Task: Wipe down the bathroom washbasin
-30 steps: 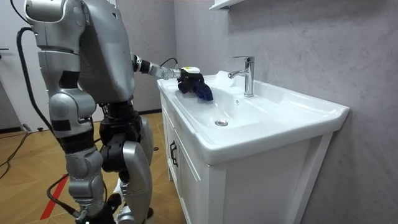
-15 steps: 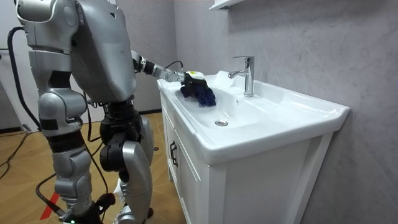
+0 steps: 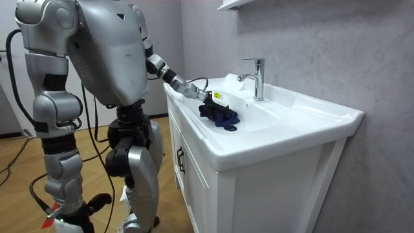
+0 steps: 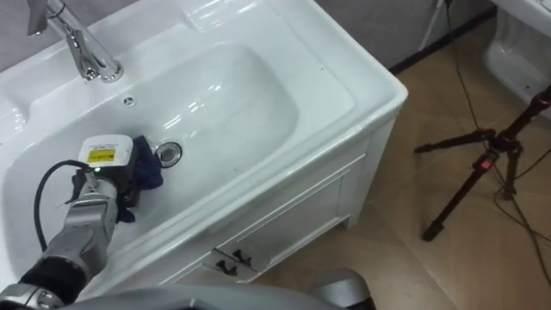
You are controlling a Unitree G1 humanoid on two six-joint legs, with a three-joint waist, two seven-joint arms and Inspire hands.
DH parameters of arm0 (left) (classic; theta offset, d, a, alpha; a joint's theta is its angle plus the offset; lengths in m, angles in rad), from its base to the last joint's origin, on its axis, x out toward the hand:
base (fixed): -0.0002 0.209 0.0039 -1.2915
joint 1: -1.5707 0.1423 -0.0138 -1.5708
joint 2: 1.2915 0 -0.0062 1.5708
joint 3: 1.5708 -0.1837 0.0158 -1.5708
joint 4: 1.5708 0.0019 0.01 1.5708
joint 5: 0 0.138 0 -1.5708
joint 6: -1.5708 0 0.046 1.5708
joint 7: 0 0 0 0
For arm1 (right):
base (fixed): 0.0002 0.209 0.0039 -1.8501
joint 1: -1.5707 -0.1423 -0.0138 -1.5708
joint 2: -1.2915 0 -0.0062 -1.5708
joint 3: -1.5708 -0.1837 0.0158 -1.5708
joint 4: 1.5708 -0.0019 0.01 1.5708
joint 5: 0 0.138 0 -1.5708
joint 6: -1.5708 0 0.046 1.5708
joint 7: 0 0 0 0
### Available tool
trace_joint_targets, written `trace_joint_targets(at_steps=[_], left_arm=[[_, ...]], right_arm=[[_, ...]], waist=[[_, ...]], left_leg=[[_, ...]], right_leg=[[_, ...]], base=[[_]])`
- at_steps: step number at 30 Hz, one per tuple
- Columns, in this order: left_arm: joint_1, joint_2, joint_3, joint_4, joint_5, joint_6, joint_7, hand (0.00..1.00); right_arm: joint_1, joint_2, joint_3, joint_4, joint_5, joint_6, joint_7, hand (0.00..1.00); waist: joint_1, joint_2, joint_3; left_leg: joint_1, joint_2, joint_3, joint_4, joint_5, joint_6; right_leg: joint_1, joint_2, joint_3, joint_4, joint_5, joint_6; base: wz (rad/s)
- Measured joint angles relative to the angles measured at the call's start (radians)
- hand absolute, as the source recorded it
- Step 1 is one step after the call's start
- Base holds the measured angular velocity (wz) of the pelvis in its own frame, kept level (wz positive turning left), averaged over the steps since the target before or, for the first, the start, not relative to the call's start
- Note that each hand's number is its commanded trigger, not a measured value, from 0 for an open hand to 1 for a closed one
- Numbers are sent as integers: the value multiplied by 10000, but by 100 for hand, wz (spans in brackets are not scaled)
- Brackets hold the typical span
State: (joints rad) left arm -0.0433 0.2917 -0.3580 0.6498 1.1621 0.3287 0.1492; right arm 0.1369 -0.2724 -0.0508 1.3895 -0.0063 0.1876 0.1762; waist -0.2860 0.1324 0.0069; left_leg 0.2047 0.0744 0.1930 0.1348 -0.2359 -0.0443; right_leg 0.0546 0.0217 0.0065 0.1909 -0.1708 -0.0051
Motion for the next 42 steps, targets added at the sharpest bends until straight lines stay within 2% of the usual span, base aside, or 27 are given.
trace_joint_targets(at_steps=[4, 8, 9, 11, 13, 16, 18, 19, 21, 23, 26, 33, 38, 42], left_arm=[[-223, -222, -293, 284, -13, 319, -98, 100], [-427, -555, -510, 392, 8, 376, -125, 100], [-491, -741, -512, 437, 7, 376, -70, 100], [-717, -938, -505, 635, 0, 379, -14, 100], [-926, -1054, -494, 726, -114, 392, -27, 100], [-1294, -1283, -522, 672, -673, 410, -31, 100], [-1545, -1610, -551, 611, -726, 449, -30, 100], [-1623, -1638, -648, 547, -777, 475, -39, 100], [-2120, -1754, -1151, 330, -1469, 518, -134, 100], [-2416, -1936, -1389, 2, -2181, 517, -227, 100], [-2659, -1999, -1609, -540, -3122, 512, -281, 100], [-2765, -2039, -1560, -1803, -5450, 496, -509, 100], [-2854, -2039, -1450, -2101, -6456, 417, -514, 100], [-2930, -2041, -1206, -2391, -7024, 300, -512, 100]], right_arm=[[-9, -14, 20, -178, 12, 112, 18, 0], [-65, -3, 12, -186, 17, 118, 106, 0], [-89, 2, 45, -184, 16, 126, 148, 0], [-155, 23, 93, -181, 23, 196, 193, 0], [-191, 73, 97, -146, 16, 302, 166, 0], [-240, 138, 344, -179, 7, 454, 198, 0], [-362, 205, 391, -155, 0, 577, 203, 0], [-396, 228, 399, -152, 5, 583, 213, 0], [-408, 270, 818, -200, 96, 589, 230, 0], [-395, 271, 1089, -320, 93, 619, 213, 0], [-416, 324, 1146, -395, 50, 660, 211, 0], [-550, 447, 1816, -298, 322, 748, 172, 0], [-677, 490, 1843, -284, 459, 671, -81, 0], [-611, 542, 1850, -277, 589, 661, -337, 0]], waist=[[-145, 8, 12], [-492, -43, 45], [-535, -63, 48], [-632, -119, 81], [-683, -181, 80], [-778, -390, 142], [-937, -555, 128], [-986, -589, 117], [-1007, -666, 113], [-1052, -653, 108], [-1264, -610, 84], [-1288, -527, 99], [-1290, -515, 109], [-1267, -426, 199]], left_leg=[[102, 0, 255, 0, 0, 0], [167, -63, 274, -14, 0, 0], [172, -69, 273, -14, -1, 0], [159, -81, 273, -4, -1, 0], [152, -94, 263, 11, 0, 1], [131, -154, 254, 10, 0, 1], [31, -185, 255, 12, -1, 3], [-18, -187, 260, 14, -2, 5], [-150, -186, 261, 18, -2, 6], [-232, -182, 263, 22, 0, 9], [-256, -177, 261, 22, 2, 12], [-291, -153, 280, 27, 2, 12], [-356, -178, 277, 60, 1, 14], [-378, -174, 279, 183, 0, 14]], right_leg=[[-4, 10, 173, 91, -2, 4], [-27, -35, 196, 140, -102, 88], [-33, -39, 201, 143, -104, 91], [-47, -64, 193, 161, -113, 107], [-105, -77, 191, 204, -117, 114], [-210, -147, 158, 461, -191, 149], [-227, -206, 91, 449, -209, 183], [-260, -216, 67, 440, -202, 194], [-355, -221, 44, 319, -86, 212], [-345, -225, 12, 158, -8, 229], [-307, -248, -147, 128, 15, 224], [-124, -319, -347, 130, 18, 222], [-123, -338, -383, 103, 17, 223], [-119, -342, -372, 109, 17, 223]], base=[[-10], [4], [0], [4], [2], [5], [12], [11], [4], [5], [5], [10], [6], [0]])
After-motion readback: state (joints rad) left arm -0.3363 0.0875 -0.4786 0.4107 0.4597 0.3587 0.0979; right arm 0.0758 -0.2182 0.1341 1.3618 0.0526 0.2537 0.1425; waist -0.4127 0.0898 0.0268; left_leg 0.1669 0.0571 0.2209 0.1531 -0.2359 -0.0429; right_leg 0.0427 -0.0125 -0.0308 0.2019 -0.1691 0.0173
